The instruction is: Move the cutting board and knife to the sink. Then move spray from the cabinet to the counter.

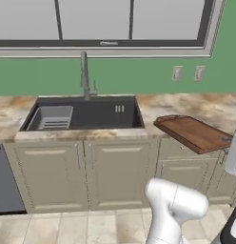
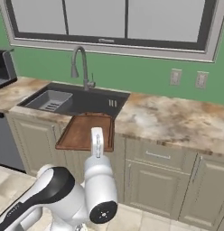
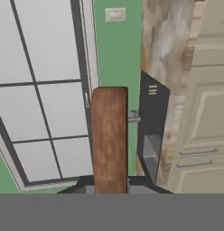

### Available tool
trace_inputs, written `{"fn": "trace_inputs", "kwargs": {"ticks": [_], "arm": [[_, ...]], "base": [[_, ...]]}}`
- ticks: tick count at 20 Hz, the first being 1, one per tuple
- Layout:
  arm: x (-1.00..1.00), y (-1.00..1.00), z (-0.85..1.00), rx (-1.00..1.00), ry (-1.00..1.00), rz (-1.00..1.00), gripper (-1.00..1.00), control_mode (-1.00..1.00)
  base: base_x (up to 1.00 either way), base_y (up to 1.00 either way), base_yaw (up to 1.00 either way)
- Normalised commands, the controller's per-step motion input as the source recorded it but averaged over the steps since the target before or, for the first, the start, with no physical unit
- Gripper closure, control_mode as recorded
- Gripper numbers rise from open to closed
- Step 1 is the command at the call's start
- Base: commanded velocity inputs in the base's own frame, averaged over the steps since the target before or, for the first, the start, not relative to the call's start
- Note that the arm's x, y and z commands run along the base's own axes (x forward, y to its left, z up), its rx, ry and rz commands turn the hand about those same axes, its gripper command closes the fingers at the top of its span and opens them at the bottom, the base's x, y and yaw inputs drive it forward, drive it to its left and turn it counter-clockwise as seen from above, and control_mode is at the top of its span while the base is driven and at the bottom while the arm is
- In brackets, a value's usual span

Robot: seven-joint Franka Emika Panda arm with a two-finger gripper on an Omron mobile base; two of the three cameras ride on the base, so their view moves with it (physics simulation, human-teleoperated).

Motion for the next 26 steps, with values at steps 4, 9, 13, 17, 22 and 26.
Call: {"fn": "trace_inputs", "kwargs": {"ticks": [4, 9, 13, 17, 22, 26], "arm": [[0.00, 0.00, 0.00, 0.00, 0.00, 0.00, 1.00, 1.00], [0.00, 0.00, 0.00, 0.00, 0.00, 0.00, 1.00, 1.00], [0.00, 0.00, 0.00, 0.00, 0.00, 0.00, 1.00, 1.00], [0.00, 0.00, 0.00, 0.00, 0.00, 0.00, 1.00, 1.00], [0.00, 0.00, 0.00, 0.00, 0.00, 0.00, 1.00, 1.00], [0.00, 0.00, 0.00, 0.00, 0.00, 0.00, 1.00, 1.00]], "base": [[0.64, 0.63, 0.00], [0.63, 0.63, 0.00], [0.66, 0.37, 0.00], [0.66, 0.32, 0.00], [0.46, 0.15, 0.00], [0.34, 0.06, 0.00]]}}
